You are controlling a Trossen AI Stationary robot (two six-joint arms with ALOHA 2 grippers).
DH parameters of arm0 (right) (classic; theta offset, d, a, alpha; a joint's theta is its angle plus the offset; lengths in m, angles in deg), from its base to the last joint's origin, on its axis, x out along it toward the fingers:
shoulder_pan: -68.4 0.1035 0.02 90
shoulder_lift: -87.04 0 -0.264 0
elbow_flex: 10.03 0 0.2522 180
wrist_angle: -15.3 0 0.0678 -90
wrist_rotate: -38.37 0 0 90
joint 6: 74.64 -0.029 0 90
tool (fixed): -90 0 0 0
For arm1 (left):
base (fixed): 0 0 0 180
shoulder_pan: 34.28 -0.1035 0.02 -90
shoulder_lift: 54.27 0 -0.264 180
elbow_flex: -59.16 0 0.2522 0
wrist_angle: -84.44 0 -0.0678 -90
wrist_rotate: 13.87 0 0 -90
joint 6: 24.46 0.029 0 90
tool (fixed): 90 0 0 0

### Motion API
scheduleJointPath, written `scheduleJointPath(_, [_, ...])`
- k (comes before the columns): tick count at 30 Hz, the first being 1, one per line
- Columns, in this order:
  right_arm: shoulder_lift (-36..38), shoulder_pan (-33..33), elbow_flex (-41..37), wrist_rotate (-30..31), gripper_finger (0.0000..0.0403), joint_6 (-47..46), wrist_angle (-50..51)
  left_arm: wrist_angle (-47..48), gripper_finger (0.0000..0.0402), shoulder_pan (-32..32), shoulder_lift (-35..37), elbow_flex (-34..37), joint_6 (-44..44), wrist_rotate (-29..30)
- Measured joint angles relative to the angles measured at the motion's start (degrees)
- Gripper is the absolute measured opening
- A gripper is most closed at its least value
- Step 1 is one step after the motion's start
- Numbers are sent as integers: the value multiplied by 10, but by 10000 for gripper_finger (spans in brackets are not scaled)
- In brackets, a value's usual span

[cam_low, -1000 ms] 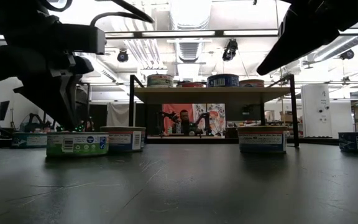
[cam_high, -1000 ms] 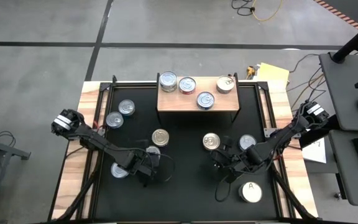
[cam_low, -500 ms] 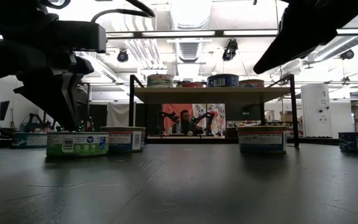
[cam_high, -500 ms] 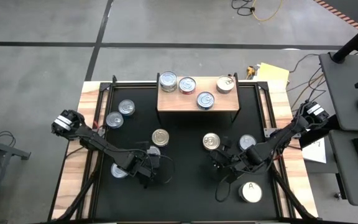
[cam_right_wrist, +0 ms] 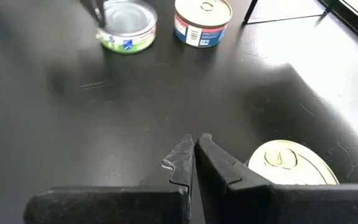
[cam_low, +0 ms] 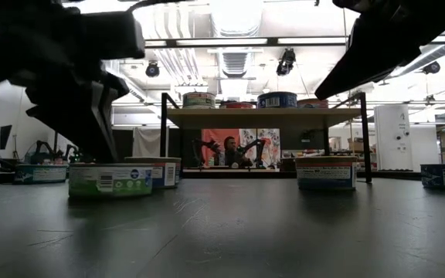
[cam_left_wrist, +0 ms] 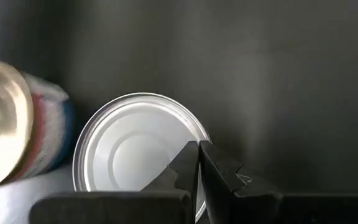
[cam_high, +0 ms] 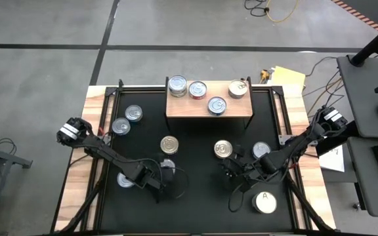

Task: Stack canned seafood by type on shelf
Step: Stack the green white tuna can on top of the green white tuna can on the shelf

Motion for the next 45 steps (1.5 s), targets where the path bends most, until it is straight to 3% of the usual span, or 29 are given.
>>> scheduleJointPath(10, [0, 0, 0, -1, 9, -2, -19, -129, 0, 0, -37, -2, 36, 5])
scheduleJointPath(23, [0, -6, 0, -66, 9, -39, -99, -12, 0, 23, 17, -16, 25, 77])
scheduleJointPath(28, [0, -22, 0, -81, 9, -39, -136, 20, 0, 43, 32, -13, 1, 80])
scheduleJointPath(45, [0, -59, 0, -95, 9, -66, -166, 26, 0, 53, 29, 48, -68, 87])
